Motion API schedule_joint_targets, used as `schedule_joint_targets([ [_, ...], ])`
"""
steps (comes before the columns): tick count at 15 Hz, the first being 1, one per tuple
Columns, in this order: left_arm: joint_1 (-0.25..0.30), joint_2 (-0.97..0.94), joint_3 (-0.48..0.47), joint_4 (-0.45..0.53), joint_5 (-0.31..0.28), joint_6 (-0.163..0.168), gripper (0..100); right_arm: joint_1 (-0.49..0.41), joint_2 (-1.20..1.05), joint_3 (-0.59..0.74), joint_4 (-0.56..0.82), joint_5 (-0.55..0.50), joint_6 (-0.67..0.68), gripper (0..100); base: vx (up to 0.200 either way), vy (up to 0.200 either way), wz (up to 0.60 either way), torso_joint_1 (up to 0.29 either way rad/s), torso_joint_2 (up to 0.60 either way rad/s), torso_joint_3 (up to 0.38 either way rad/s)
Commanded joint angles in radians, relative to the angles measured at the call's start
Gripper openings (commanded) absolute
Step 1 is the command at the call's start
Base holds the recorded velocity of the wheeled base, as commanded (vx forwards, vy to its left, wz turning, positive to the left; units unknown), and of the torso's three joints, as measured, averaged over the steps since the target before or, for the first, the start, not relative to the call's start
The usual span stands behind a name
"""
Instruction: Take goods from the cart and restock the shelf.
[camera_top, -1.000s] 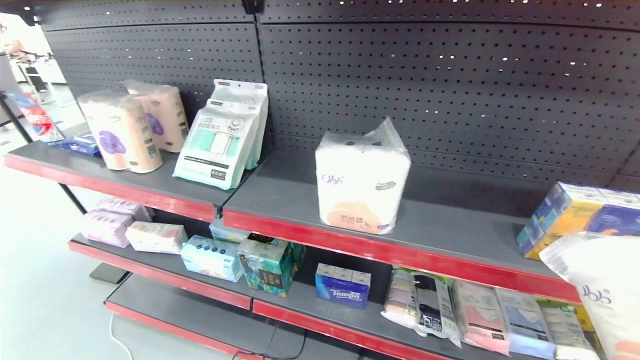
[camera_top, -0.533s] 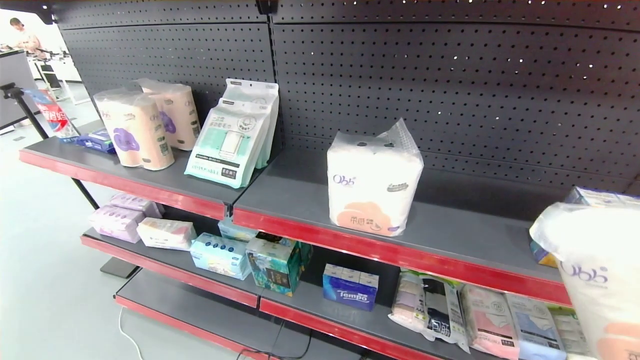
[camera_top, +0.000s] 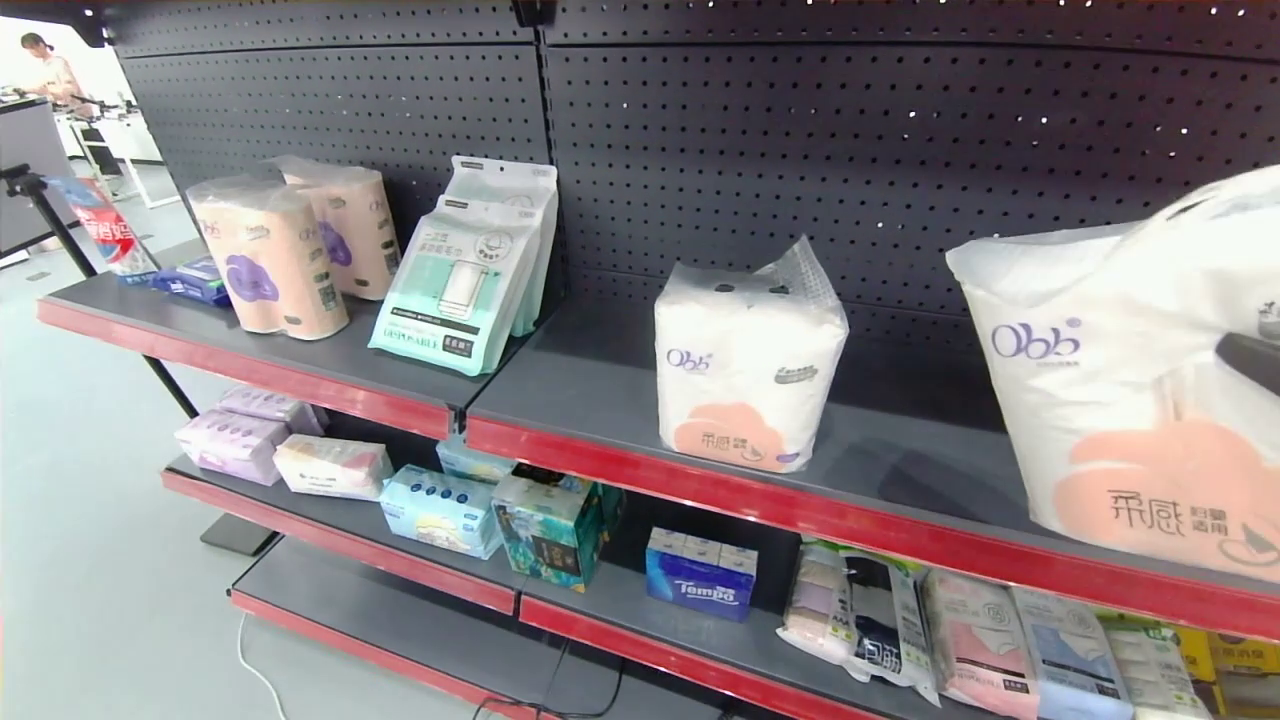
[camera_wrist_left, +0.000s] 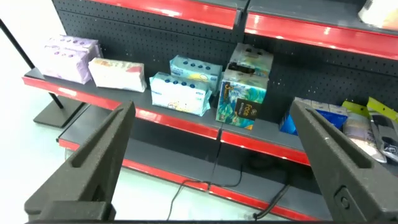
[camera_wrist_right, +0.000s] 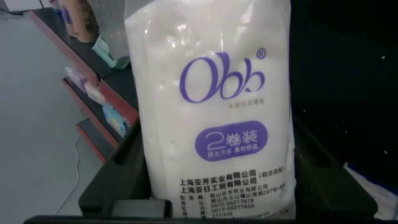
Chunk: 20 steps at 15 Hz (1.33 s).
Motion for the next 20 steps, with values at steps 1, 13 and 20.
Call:
schedule_joint_targets([
  [1, 0.0, 0.002, 0.0, 0.001, 0.001, 0.0, 100, 0.022, 0.088, -0.023, -0.013, 0.0, 0.003, 0, 0.0, 0.0, 0.0, 0.0, 0.0, 0.0],
  [13, 0.0, 0.002, 0.0, 0.001, 0.001, 0.0, 100, 0.016, 0.271, -0.132, -0.112, -0.004, 0.007, 0, 0.0, 0.0, 0.0, 0.0, 0.0, 0.0],
  [20, 0.0, 0.002, 0.0, 0.001, 0.001, 0.0, 100, -0.044, 0.429, -0.164, -0.23, -0.007, 0.007, 0, 0.0, 0.0, 0.0, 0.0, 0.0, 0.0],
])
